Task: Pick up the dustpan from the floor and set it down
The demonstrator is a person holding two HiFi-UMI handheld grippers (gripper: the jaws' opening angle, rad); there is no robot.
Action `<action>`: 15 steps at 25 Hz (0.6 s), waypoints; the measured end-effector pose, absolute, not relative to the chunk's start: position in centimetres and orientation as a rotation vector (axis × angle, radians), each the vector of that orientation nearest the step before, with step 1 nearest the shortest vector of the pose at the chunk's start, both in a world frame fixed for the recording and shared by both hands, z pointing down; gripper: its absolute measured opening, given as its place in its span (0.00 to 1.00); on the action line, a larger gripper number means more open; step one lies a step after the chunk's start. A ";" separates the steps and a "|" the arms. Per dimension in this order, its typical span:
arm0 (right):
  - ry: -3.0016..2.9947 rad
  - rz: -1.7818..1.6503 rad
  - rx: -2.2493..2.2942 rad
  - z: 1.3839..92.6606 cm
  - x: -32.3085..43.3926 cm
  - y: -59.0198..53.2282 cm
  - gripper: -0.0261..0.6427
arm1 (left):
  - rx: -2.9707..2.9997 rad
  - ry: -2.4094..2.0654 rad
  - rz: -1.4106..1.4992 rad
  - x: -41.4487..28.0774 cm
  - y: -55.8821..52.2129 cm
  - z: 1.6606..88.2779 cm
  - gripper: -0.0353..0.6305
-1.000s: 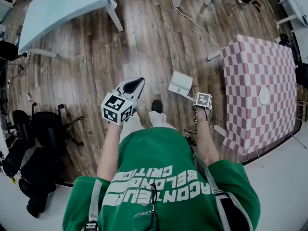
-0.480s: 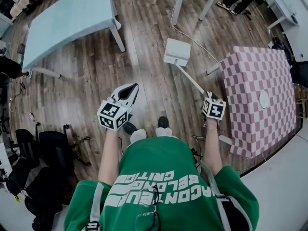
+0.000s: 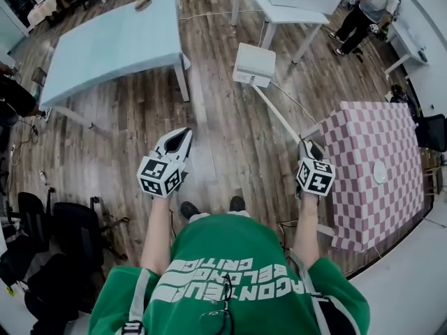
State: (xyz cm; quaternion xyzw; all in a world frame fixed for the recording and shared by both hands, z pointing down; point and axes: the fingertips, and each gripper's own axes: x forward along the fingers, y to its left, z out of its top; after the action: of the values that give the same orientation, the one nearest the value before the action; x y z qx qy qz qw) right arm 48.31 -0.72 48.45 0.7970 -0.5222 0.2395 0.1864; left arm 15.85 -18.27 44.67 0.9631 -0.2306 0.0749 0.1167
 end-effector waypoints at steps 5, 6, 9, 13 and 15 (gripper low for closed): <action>-1.497 0.655 2.250 47.2 47.0 -2.4 0.22 | 2.827 -0.707 0.189 14.5 -19.7 43.7 0.04; -1.499 0.654 2.247 47.1 46.8 -2.6 0.22 | 2.834 -0.707 0.190 14.3 -19.7 43.6 0.04; -1.503 0.650 2.232 47.1 46.2 -3.4 0.22 | 2.857 -0.697 0.198 13.9 -19.9 43.4 0.04; -1.503 0.653 2.211 47.4 45.5 -3.9 0.22 | 2.854 -0.702 0.156 13.2 -20.0 42.9 0.04; -1.506 0.653 2.197 47.5 45.3 -4.2 0.22 | 2.838 -0.719 0.131 12.7 -20.2 42.9 0.04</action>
State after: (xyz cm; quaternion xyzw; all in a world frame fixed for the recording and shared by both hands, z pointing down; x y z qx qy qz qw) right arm 45.30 -4.15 47.55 0.7853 -0.5381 0.2335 0.1980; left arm 12.75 -20.23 42.90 0.9630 -0.2441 0.0446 0.1055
